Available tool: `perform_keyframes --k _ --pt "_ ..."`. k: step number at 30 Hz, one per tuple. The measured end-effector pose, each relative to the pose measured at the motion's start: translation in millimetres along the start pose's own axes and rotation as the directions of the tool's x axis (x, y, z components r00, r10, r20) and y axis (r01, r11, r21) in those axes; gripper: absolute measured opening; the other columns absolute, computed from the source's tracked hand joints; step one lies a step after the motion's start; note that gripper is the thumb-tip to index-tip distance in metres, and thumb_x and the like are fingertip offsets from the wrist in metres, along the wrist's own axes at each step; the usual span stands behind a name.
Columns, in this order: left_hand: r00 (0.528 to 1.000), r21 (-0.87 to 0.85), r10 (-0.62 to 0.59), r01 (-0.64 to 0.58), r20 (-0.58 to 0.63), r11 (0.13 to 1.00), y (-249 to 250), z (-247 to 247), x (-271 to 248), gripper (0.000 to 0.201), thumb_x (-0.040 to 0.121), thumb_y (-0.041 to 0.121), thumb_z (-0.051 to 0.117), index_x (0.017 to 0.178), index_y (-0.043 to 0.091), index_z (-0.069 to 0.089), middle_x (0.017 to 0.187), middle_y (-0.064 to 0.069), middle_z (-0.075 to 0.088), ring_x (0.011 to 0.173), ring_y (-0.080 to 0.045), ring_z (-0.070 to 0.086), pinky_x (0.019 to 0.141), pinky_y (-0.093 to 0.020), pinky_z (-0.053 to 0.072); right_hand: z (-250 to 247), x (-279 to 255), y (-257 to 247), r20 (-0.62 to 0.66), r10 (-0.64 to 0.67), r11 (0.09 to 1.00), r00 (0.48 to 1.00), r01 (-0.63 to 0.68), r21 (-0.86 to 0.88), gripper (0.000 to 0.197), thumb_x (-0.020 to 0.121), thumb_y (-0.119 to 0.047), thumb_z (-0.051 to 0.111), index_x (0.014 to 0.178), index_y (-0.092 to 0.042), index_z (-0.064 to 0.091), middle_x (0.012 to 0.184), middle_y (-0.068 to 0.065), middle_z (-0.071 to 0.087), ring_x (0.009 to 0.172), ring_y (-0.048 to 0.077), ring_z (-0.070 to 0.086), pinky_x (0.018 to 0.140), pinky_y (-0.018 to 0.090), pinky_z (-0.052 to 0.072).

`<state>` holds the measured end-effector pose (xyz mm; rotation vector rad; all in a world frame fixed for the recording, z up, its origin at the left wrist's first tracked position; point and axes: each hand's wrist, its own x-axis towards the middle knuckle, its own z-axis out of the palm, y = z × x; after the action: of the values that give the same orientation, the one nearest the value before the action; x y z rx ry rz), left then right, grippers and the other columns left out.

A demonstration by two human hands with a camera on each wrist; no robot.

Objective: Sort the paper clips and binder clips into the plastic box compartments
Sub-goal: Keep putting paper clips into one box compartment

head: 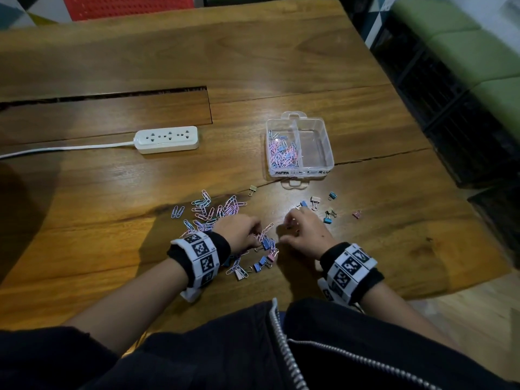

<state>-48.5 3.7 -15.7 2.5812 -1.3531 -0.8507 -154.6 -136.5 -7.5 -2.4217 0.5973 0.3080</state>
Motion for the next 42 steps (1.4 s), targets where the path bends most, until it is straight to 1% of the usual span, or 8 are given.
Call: perform_keyframes --k 9,16,18,20,24,35,39,42 --pt "0.997 -0.429 -0.056 0.072 0.05 0.901 -6.3 -8.3 3.4 0.027 0.09 0.015 0.048 0.065 0.021 0.039 0.072 0.002 0.048 0.064 -0.012 0.043 0.061 -0.023 0.038 7.2 7.8 -15.8 0.113 -0.096 0.989 0.989 0.108 -0.102 0.033 0.079 -0.023 0.065 0.111 -0.019 0.057 0.094 -0.002 0.039 0.093 0.016 0.044 0.088 0.03 0.042" --pt "0.985 -0.996 -0.162 0.074 0.066 0.042 -35.4 -25.2 -11.4 0.021 0.059 -0.008 0.035 0.061 0.013 0.029 0.05 0.0 0.048 0.033 -0.007 0.037 0.031 -0.013 0.027 3.2 9.1 -8.9 0.213 -0.031 0.979 0.977 0.073 -0.189 0.026 0.085 -0.021 0.058 0.107 -0.007 0.052 0.11 0.007 0.043 0.093 0.014 0.038 0.082 0.023 0.034" --pt "0.983 -0.984 -0.18 0.074 0.045 0.16 -37.9 -25.2 -12.6 0.026 0.073 -0.01 0.04 0.067 0.014 0.032 0.059 -0.002 0.046 0.039 -0.009 0.037 0.034 -0.014 0.029 3.5 7.8 -6.5 0.224 -0.016 0.976 0.975 0.064 -0.209 0.024 0.085 -0.018 0.058 0.105 -0.006 0.052 0.111 0.008 0.041 0.092 0.014 0.038 0.082 0.024 0.035" --pt "0.978 -0.861 -0.207 0.108 0.003 0.498 -37.4 -22.8 -13.8 0.025 0.083 0.002 0.053 0.073 0.018 0.037 0.075 -0.002 0.048 0.054 -0.012 0.042 0.045 -0.018 0.039 3.7 6.0 -5.1 0.217 -0.009 0.979 0.976 0.053 -0.196 0.023 0.085 -0.016 0.057 0.106 -0.007 0.052 0.108 0.006 0.042 0.091 0.013 0.039 0.081 0.022 0.036" --pt "0.992 -0.125 -0.127 0.127 0.01 0.984 -27.4 -13.8 -16.2 0.051 0.073 0.047 0.069 0.113 0.023 0.047 0.107 0.007 0.052 0.101 -0.016 0.054 0.085 -0.032 0.047 1.2 1.5 -4.6 0.184 -0.005 0.981 0.983 0.04 -0.19 0.019 0.086 -0.02 0.056 0.099 -0.007 0.054 0.097 0.001 0.038 0.093 0.016 0.041 0.079 0.021 0.033" --pt "0.999 0.137 -0.046 0.044 0.016 0.99 -16.3 -2.7 0.7 0.038 0.091 0.044 0.046 0.107 0.011 0.055 0.111 -0.005 0.053 0.103 -0.022 0.055 0.09 -0.039 0.049 0.5 0.3 3.2 0.234 0.03 0.985 0.972 0.011 -0.172 0.014 0.092 -0.019 0.046 0.099 -0.008 0.052 0.105 0.007 0.042 0.096 0.017 0.042 0.082 0.019 0.036" --pt "0.999 -0.288 -0.003 0.013 0.035 0.958 -18.5 -10.7 2.1 0.022 0.093 0.035 0.045 0.087 0.014 0.051 0.091 0.001 0.048 0.08 -0.012 0.048 0.077 -0.024 0.043 -6.5 2.1 5.9 0.154 0.035 0.992 0.987 -0.053 0.114 0.015 0.092 -0.019 0.046 0.077 -0.014 0.045 0.072 -0.004 0.043 0.066 0.01 0.043 0.054 0.013 0.032" --pt "0.991 -0.732 -0.036 0.121 0.131 0.671 -23.3 -17.5 -0.3 0.023 0.096 0.027 0.041 0.076 0.019 0.045 0.074 0.003 0.047 0.06 -0.008 0.044 0.055 -0.017 0.04 -15.3 3.2 5.4 0.179 0.098 0.847 0.979 -0.176 0.502 0.023 0.089 -0.012 0.048 0.067 -0.016 0.047 0.067 -0.003 0.048 0.057 0.008 0.044 0.051 0.019 0.036"
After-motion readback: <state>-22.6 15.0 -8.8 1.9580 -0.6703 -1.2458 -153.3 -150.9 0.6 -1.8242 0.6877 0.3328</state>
